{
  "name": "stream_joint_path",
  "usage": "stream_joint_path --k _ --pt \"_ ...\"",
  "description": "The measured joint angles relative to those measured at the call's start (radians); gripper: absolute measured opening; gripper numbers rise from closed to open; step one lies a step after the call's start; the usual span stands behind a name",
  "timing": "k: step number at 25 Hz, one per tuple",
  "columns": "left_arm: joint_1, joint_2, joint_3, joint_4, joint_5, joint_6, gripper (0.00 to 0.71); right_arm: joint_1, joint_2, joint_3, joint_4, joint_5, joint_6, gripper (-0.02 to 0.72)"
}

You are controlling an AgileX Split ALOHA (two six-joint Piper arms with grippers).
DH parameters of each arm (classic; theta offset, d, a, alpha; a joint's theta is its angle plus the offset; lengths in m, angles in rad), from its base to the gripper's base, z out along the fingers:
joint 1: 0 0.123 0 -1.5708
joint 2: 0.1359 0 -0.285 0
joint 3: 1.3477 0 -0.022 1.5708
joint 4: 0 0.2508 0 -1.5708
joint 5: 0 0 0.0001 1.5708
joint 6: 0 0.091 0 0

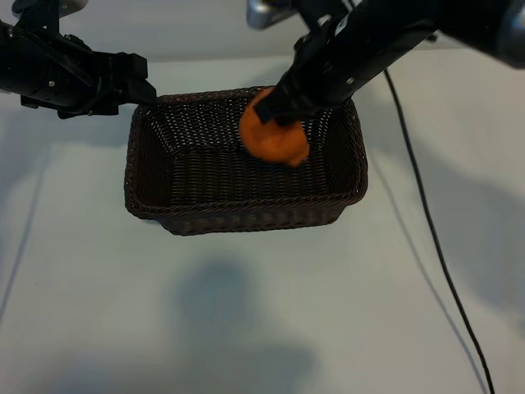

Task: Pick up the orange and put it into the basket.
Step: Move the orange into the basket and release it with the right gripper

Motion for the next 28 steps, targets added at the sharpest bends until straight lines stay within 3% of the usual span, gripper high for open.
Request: stream_joint_path --k 7,28 --pt "0.0 0.0 0.0 -0.003 0.0 0.007 0.59 0.0 0.106 0.0 -0.009 -0.046 -0.008 0.045" --pt "0.0 0.0 0.0 -0.003 0.0 0.008 0.59 0.0 0.134 0.0 -0.006 -0.033 -0.011 0.046"
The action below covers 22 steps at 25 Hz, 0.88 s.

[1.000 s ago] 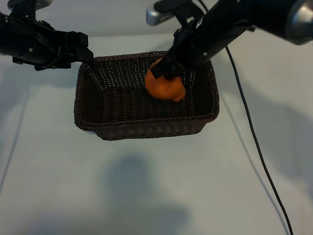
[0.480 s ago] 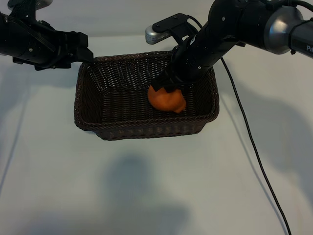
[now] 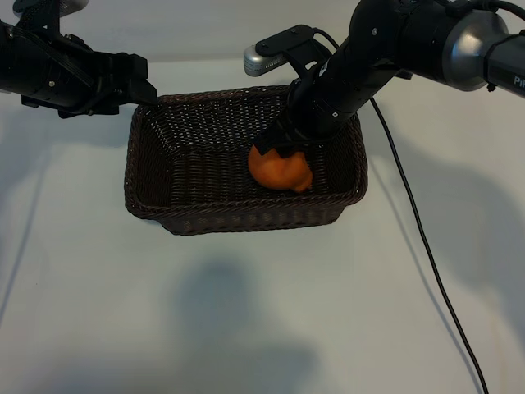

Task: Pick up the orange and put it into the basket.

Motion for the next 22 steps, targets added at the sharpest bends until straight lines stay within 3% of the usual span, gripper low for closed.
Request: stream_joint_path --k 7,10,16,19,22 --pt "0.0 0.0 0.0 0.0 0.0 0.0 0.589 0.0 0.0 0.0 0.0 0.021 -0.004 0.093" --pt "0.0 0.0 0.0 0.0 0.0 0.0 0.589 0.0 0.0 0.0 0.007 0.023 -0.005 0.225" --pt "0.0 0.0 0.0 0.0 0.0 0.0 0.589 0.0 0.0 -0.003 0.012 0.047 -0.003 0.633" --pt "0.0 0.0 0.0 0.0 0.0 0.003 0.589 0.0 -0.001 -0.003 0.012 0.057 -0.003 0.701" --pt "0.0 0.0 0.0 0.0 0.0 0.004 0.589 0.0 -0.015 -0.003 0.012 0.063 0.001 0.699"
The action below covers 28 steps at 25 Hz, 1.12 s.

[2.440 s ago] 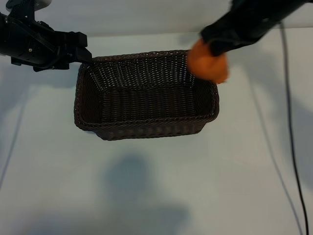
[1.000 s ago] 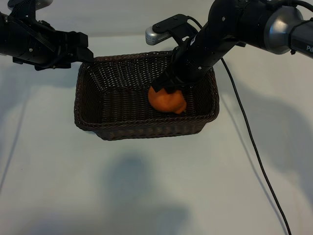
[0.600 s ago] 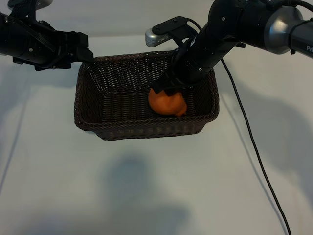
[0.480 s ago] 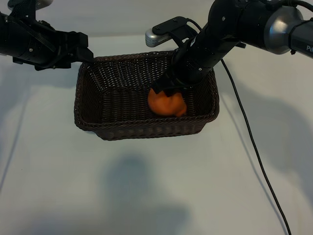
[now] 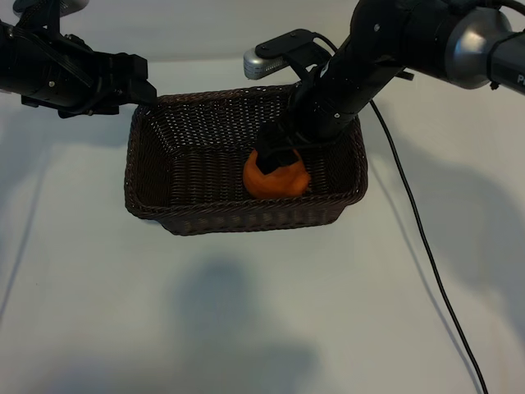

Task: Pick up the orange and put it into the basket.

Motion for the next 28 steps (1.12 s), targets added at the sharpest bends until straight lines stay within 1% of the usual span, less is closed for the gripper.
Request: stream_joint_path --k 5,9,10,14,17,21,28 --pt "0.0 0.0 0.0 0.0 0.0 0.0 0.589 0.0 -0.066 0.0 0.0 0.004 0.002 0.658" --pt "0.0 0.0 0.0 0.0 0.0 0.0 0.589 0.0 -0.122 -0.005 -0.003 0.013 0.031 0.646" --pt "0.0 0.0 0.0 0.0 0.0 0.0 0.589 0.0 -0.133 -0.011 -0.01 0.019 0.044 0.644" --pt "0.0 0.0 0.0 0.0 0.0 0.0 0.589 0.0 -0.149 -0.063 -0.059 0.09 0.101 0.636" --pt "0.0 0.0 0.0 0.0 0.0 0.0 0.589 0.0 -0.149 -0.086 -0.09 0.122 0.127 0.629" --pt "0.0 0.0 0.0 -0.018 0.0 0.007 0.589 -0.002 -0.149 -0.086 -0.104 0.142 0.139 0.619" --pt "0.0 0.0 0.0 -0.05 0.0 0.031 0.589 -0.003 -0.149 -0.086 -0.104 0.151 0.151 0.605"
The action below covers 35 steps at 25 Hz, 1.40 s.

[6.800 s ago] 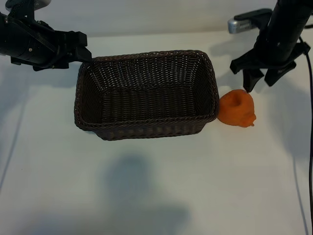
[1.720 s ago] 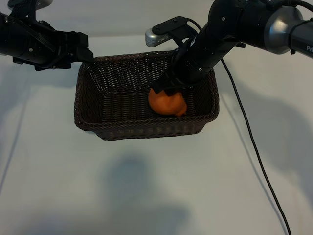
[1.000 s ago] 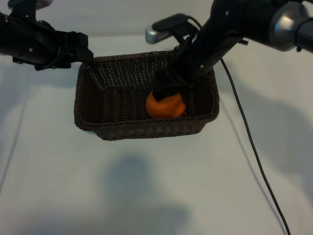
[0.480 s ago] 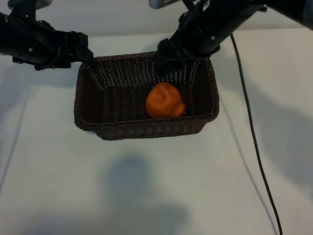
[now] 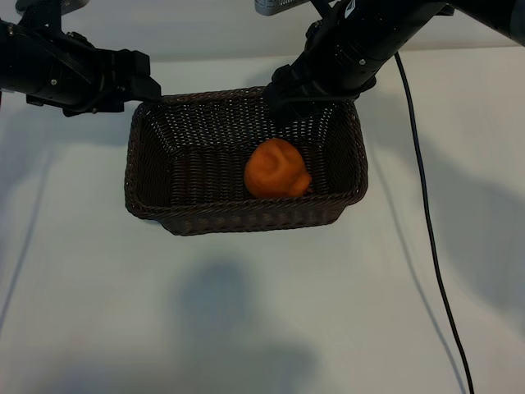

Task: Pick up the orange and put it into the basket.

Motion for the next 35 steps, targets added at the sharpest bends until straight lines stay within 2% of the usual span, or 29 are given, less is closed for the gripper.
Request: stream_joint_path --k 13,24,35 --pt "0.0 0.0 0.0 -0.003 -0.002 0.003 0.589 0.0 0.0 -0.001 -0.007 0.011 0.053 0.603" --pt "0.0 0.0 0.0 -0.002 -0.005 0.003 0.589 0.0 0.0 -0.001 -0.024 -0.027 0.06 0.6" --pt "0.0 0.0 0.0 0.0 -0.005 0.001 0.589 0.0 0.0 -0.001 -0.024 -0.031 0.06 0.6"
